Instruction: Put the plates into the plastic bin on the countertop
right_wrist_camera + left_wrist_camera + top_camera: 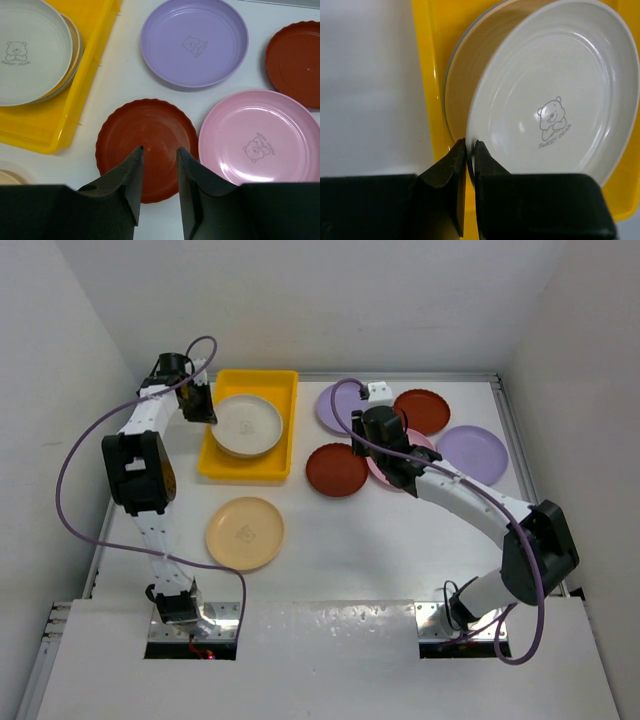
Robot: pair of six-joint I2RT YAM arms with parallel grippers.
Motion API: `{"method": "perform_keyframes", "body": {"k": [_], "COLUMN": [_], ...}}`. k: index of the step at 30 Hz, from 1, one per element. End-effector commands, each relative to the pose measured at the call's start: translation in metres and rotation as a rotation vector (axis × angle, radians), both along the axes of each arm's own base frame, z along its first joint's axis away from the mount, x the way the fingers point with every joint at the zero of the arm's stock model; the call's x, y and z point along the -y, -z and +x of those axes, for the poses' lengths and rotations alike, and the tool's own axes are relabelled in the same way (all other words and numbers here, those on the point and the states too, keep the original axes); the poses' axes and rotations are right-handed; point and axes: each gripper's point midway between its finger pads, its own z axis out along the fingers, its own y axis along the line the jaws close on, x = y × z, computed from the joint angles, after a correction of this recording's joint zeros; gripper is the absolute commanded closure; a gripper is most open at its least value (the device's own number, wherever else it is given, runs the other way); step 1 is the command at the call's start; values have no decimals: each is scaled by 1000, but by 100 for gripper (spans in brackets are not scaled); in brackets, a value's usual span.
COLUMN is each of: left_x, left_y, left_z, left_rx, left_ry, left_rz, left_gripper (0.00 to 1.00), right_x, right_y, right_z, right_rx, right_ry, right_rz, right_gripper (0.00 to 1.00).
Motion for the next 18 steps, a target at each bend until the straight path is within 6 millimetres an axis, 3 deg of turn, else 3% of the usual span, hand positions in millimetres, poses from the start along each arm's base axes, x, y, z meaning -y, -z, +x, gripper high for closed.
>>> {"method": "perform_keyframes", "body": {"k": [1, 4, 6, 8, 9, 11, 12, 13, 15, 16, 18], "left_x": [3, -5, -8, -11, -11, -12, -4, -2, 3, 7, 11], "left_y": [21, 22, 10, -5, -21, -45, -74, -90, -101, -109, -105], "left_z": [-4, -4, 2, 8, 10, 13, 12, 10, -7, -29, -56], "left_rx": [-41, -42, -9, 30, 65, 122, 185, 223, 256, 261, 261], "left_ry": [10, 3, 5, 4, 3, 21, 56, 84, 194, 242, 412], "left_rz": [-1, 43, 61, 79, 84, 108, 107, 118, 161, 179, 255], "left_gripper": [86, 72, 61, 56, 53, 51, 48, 46, 43, 40, 39], "right_x": [5, 7, 6, 6, 13, 8, 7, 7, 11, 12, 17], "right_y": [-19, -21, -23, -24, -24, -24, -27, -26, -25, -24, -24], "right_z": [1, 1, 0, -2, 2, -1, -2, -2, -7, -8, -10], "right_rx": [52, 57, 61, 62, 63, 64, 70, 68, 55, 53, 56], "right_ry": [26, 28, 24, 24, 43, 26, 24, 24, 23, 24, 26], "right_rz": [29, 30, 30, 36, 31, 30, 36, 34, 18, 10, 1], "right_gripper": [66, 64, 62, 61, 61, 59, 59, 58, 58, 57, 56]}}
